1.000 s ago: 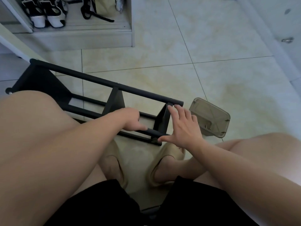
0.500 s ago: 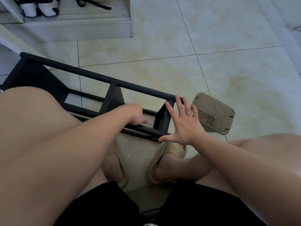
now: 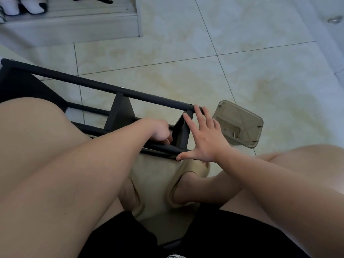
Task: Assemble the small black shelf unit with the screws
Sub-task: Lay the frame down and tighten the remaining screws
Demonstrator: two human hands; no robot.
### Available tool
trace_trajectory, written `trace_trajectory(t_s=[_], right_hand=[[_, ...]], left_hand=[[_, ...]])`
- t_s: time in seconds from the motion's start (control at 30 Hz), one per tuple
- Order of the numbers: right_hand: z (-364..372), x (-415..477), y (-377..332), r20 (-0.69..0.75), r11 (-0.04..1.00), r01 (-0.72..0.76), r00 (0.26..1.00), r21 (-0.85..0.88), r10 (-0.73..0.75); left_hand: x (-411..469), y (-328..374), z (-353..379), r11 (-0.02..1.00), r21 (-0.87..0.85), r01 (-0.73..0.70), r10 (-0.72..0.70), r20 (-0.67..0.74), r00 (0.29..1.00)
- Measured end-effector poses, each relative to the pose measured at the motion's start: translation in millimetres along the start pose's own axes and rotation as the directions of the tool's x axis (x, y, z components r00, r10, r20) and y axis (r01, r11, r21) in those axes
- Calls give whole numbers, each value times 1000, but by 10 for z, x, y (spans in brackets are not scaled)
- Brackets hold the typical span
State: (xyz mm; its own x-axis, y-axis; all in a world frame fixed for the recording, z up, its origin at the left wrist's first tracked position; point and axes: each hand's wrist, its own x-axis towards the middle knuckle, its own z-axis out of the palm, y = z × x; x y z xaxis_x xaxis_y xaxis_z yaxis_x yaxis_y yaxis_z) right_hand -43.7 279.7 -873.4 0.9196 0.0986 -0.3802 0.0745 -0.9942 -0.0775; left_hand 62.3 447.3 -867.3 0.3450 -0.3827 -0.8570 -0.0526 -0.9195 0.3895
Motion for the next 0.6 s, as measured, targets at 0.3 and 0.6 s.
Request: trace_trajectory(t_s=[0.3, 0.6], right_hand=[[-12, 5, -16, -2, 1000, 2, 1000, 28, -2], [-48, -10, -35, 15, 999, -3, 1000, 50, 2]], left_hand=[[121, -105, 75, 940, -319, -124, 125, -16, 992], [105, -149, 66, 784, -616, -81, 110, 9, 994]])
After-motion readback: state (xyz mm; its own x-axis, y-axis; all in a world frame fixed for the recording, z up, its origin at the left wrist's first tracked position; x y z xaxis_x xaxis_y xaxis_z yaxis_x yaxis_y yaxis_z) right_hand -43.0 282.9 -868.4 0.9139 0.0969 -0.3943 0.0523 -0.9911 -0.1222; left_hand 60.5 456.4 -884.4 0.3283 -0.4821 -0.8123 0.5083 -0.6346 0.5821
